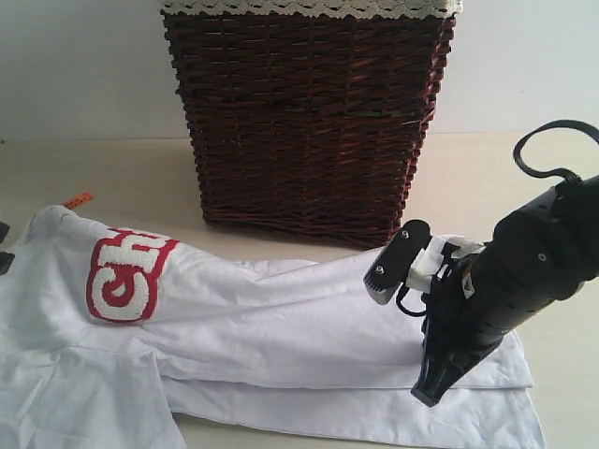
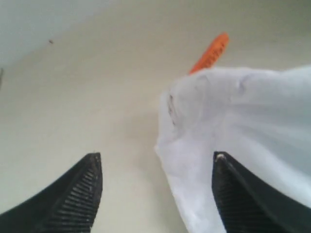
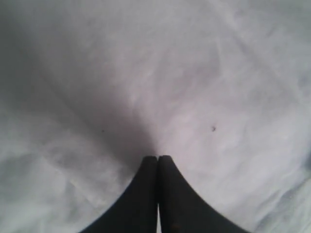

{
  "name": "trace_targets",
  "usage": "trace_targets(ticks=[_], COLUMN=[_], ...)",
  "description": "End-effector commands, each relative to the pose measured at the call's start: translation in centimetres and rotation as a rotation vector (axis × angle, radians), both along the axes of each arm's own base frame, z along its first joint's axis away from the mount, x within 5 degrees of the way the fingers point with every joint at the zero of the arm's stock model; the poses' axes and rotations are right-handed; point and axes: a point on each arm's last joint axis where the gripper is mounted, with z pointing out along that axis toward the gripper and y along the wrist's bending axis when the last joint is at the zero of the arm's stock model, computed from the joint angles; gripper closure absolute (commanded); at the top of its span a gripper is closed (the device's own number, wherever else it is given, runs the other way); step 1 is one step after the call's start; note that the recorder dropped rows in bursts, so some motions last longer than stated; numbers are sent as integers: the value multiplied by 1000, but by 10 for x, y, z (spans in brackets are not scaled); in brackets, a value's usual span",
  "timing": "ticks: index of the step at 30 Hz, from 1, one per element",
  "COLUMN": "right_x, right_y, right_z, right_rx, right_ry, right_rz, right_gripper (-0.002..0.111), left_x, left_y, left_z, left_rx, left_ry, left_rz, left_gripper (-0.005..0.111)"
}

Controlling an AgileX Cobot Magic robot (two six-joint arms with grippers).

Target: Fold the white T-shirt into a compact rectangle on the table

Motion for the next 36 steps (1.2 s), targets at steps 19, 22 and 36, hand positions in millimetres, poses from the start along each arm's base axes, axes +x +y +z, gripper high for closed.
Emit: trace_targets(ticks=[19,22,36], right_x=[-5,-3,-3], right_y=[-8,-7,-6], right_z=[-3,3,9], right_rx=[-95,-66,-36], right_ry=[53,17,-2], right_rz=[-14,-46,-75], right_gripper=[108,108,108], left_x=[-127,-147,-165], left_y=[-85,-98,-110], left_z=[8,-3,-32], left_rx=[181,91,99], left_ry=[803,858,592], left_rz=[-725,-759,-770], left_gripper=[37,28,27])
